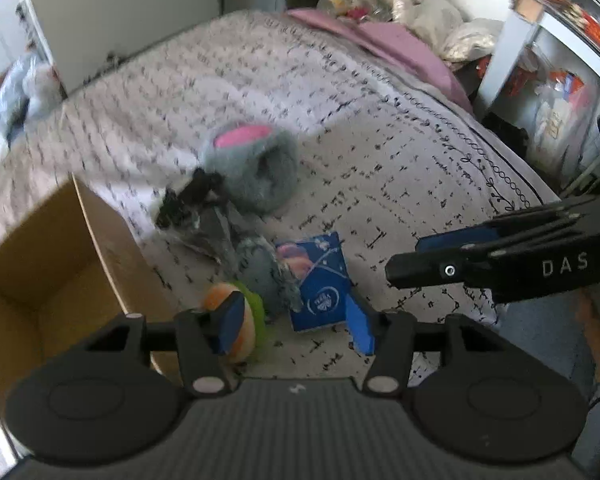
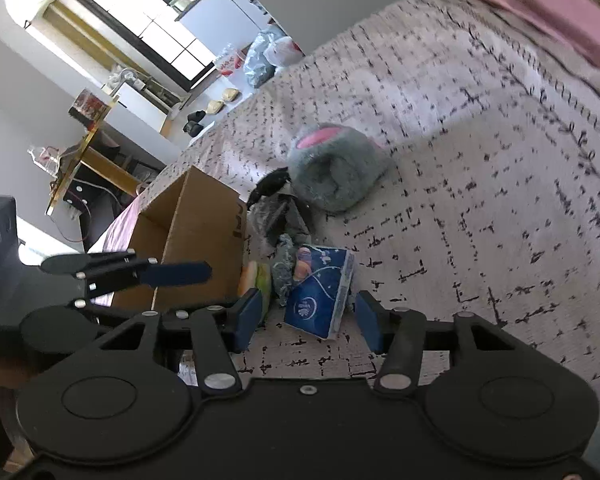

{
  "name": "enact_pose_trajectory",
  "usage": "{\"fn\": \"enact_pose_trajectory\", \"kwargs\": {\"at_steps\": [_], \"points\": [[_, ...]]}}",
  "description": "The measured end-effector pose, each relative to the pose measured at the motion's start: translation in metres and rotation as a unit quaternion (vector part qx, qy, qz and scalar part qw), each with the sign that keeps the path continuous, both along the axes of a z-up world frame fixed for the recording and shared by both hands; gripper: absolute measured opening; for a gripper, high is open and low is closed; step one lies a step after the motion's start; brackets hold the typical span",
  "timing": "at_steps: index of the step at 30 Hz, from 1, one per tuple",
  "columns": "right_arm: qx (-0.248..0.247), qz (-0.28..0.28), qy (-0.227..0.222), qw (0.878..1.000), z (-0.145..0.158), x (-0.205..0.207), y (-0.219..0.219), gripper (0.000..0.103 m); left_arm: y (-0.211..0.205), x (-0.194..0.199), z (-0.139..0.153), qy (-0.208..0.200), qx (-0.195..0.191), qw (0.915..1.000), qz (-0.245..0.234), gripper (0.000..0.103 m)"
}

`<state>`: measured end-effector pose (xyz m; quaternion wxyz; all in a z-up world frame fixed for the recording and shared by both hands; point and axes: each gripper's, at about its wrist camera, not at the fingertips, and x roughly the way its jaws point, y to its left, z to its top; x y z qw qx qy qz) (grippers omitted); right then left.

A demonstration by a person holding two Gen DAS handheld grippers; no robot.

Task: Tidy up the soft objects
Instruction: 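Reach the left tool to the orange-green ball while the right tool reaches the blue tissue pack, then close the left tool on the ball while the right tool closes on the tissue pack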

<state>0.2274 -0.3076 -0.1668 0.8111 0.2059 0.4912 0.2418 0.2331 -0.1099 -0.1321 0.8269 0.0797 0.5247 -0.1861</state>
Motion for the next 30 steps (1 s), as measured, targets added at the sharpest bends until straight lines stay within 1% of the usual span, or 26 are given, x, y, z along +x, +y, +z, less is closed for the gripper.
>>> {"fn": "enact_pose_trajectory", "kwargs": {"at_steps": [2,4,6,10,15,18,23,27,30], "points": [[0.004,0.001,0.009,1.0,-0.006,0.005,0.001,0.052,0.002,0.005,-0.009,0.01,0.01,0.9998,0.015,0.049],[0.011,-0.001,0.016,1.0,-0.012,0.01,0.001,0.05,0.0,0.009,-0.016,0.009,0.033,0.9992,0.022,0.047],[0.02,0.0,0.024,1.0,-0.018,0.014,0.001,0.045,-0.005,0.012,-0.02,0.007,0.054,0.9984,0.015,0.045],[0.045,-0.003,0.051,0.998,-0.031,0.022,0.002,0.041,-0.015,0.017,-0.028,0.001,0.102,0.9948,0.005,0.045],[0.057,-0.011,0.083,0.995,-0.045,0.03,0.004,0.04,-0.034,0.018,-0.041,-0.008,0.174,0.9844,-0.023,0.045],[0.063,-0.014,0.093,0.994,-0.051,0.034,0.005,0.04,-0.043,0.017,-0.049,-0.011,0.202,0.9785,-0.041,0.045],[0.063,-0.026,0.107,0.992,-0.059,0.038,0.007,0.041,-0.05,0.022,-0.054,-0.01,0.222,0.9737,-0.051,0.045],[0.068,-0.025,0.116,0.991,-0.064,0.037,0.012,0.042,-0.056,0.023,-0.051,-0.013,0.225,0.9724,-0.061,0.044],[0.071,-0.03,0.114,0.991,-0.066,0.036,0.014,0.041,-0.061,0.019,-0.055,-0.011,0.24,0.9677,-0.077,0.044]]}}
